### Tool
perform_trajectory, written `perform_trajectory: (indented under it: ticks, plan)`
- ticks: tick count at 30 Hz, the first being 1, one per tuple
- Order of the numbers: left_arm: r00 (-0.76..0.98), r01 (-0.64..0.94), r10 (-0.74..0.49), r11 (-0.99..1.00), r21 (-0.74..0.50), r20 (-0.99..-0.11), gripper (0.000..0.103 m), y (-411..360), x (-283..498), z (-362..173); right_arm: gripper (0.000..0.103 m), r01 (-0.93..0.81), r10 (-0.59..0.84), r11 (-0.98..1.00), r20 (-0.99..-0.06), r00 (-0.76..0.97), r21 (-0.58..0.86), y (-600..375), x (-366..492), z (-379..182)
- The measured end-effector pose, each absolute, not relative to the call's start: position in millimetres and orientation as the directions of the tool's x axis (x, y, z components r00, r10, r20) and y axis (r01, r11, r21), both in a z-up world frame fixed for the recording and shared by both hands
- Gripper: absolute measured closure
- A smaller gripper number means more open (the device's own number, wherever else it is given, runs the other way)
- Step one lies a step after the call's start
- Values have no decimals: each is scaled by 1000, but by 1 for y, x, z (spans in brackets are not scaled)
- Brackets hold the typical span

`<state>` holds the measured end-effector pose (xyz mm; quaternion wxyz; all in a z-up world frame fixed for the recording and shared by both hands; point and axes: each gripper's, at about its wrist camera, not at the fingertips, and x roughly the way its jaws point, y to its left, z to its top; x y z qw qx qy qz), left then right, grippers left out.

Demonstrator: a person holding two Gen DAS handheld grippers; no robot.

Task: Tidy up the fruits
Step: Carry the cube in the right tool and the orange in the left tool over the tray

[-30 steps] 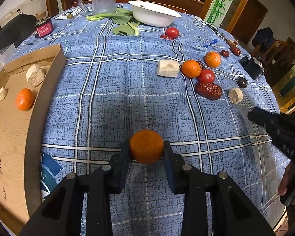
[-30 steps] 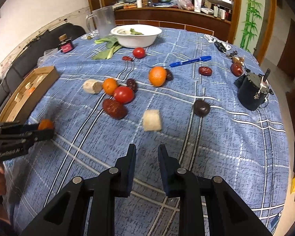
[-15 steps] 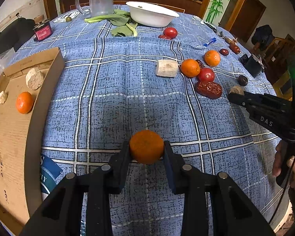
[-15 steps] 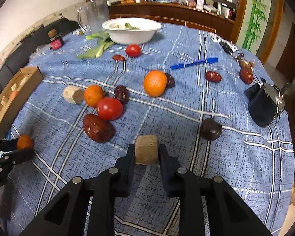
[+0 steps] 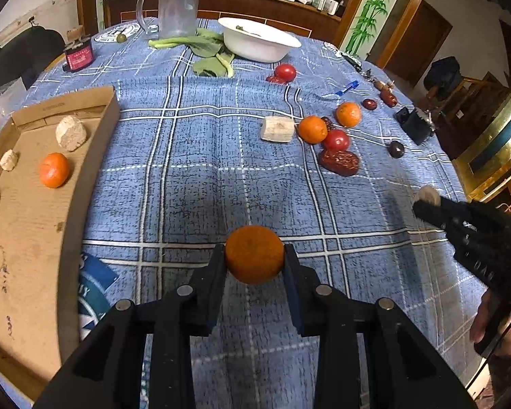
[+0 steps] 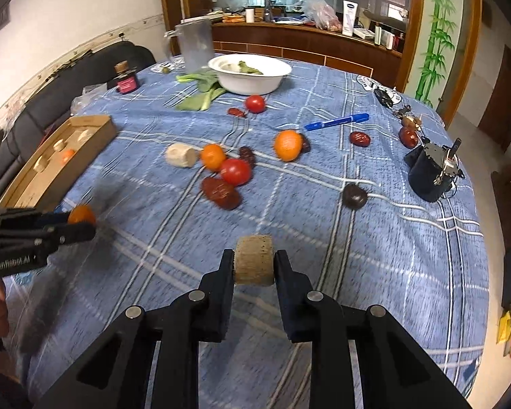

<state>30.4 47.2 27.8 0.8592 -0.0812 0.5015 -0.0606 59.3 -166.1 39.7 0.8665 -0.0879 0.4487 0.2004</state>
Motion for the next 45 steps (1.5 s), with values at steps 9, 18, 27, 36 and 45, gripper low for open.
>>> perform_trajectory:
  ticks: [9,18,27,36,45]
  plan:
    - [532,25,-186,979,-205,-826,72,67,9,55,78,-433,292,900,-809,511,51,-141,37,47]
    - [582,-43,-149,976,-214,-799,72,115,-10,77,78,-495,337,867,-800,496,58,-92,32,58]
    - [605,-145,-81,967,-210,-792,72,172,-27,83,78,-593,401,803,-791,462,61,-24,29,67]
    - [604,-257,-3,946,-199,-797,72,234,-44,80,78,-677,461,732,-783,418,70,46,30,72]
    - [574,-338,55,925,-175,-817,72,284,-51,66,77,-723,505,682,-786,357,110,107,42,68]
